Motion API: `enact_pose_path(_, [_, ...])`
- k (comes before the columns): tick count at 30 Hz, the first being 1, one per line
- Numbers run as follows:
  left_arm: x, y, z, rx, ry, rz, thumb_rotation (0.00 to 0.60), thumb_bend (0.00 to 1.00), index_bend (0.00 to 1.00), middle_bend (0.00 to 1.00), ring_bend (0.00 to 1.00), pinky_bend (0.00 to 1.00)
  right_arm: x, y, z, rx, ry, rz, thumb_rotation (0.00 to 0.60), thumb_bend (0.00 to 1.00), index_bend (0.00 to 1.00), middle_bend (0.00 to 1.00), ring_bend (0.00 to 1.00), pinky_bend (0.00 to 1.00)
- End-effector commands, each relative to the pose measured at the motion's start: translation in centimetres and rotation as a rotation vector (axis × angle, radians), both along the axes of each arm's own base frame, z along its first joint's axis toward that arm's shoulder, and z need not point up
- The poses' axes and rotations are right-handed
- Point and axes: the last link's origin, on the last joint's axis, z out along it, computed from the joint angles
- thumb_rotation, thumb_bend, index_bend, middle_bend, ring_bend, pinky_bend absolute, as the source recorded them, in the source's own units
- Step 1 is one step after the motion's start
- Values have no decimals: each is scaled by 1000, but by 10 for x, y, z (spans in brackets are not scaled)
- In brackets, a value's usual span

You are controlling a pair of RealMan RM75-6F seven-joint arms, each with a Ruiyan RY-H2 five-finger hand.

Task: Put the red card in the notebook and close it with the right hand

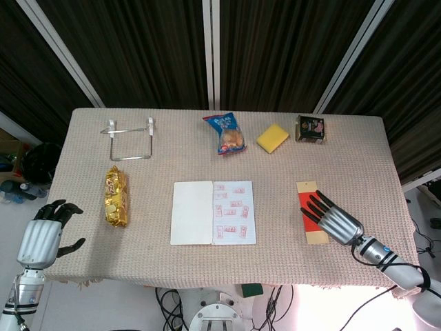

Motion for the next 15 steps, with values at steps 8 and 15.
enact_pose_path(8, [-3, -4, -1, -1, -4, 13, 600, 30, 367, 316, 207, 265, -4, -4, -13, 2, 42, 63, 600, 28, 21, 49, 0, 0])
enact_pose_path(15, [-4, -6, 1, 8, -7, 15, 600, 31, 367, 314, 207, 265, -6, -10, -8, -4, 79, 88, 600, 70, 40, 27, 0, 0])
